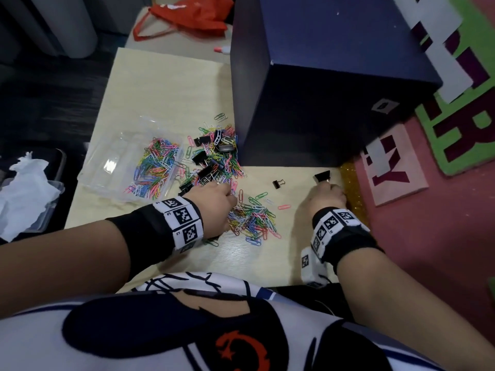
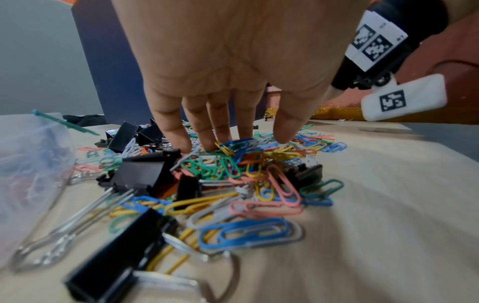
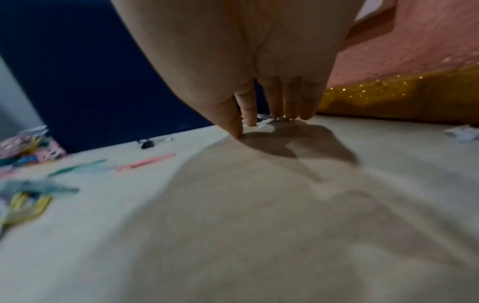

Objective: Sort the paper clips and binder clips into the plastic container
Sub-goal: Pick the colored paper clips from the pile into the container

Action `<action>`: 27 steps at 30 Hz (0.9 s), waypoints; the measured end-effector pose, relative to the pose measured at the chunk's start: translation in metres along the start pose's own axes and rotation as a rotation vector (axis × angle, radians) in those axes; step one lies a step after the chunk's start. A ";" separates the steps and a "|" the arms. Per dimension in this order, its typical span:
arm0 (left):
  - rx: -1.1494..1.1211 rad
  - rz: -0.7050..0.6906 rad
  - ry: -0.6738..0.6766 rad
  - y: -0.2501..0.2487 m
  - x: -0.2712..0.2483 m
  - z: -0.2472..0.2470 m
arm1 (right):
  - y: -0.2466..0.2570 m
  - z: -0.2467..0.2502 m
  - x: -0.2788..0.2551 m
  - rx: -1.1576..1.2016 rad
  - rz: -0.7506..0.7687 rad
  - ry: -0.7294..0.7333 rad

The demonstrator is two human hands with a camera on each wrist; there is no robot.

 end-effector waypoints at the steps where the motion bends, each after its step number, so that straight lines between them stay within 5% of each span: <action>1: -0.006 0.001 0.001 0.000 0.000 -0.001 | 0.001 -0.001 0.000 0.002 0.004 -0.003; 7: -0.002 -0.006 -0.029 -0.002 0.003 -0.001 | 0.018 -0.012 -0.004 0.163 0.104 -0.109; 14: 0.032 -0.023 -0.048 -0.014 0.011 -0.001 | 0.008 -0.014 -0.001 0.375 0.060 -0.029; 19: 0.015 -0.051 -0.047 -0.014 0.019 -0.001 | 0.005 -0.001 0.002 0.651 0.085 -0.166; 22: 0.019 -0.072 -0.050 -0.013 0.020 0.000 | -0.011 0.011 0.011 0.770 -0.040 -0.304; 27: 0.010 -0.070 -0.069 -0.008 0.021 0.003 | -0.021 0.008 0.018 0.567 -0.145 -0.341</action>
Point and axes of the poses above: each hand's wrist, its own x-axis towards the middle knuckle, its own z-axis out of the back of the hand, y = z × x, the point moved 9 cm from there along x, towards the middle knuckle, and after that the axes turned 6 degrees about -y, right-handed, at the moved point
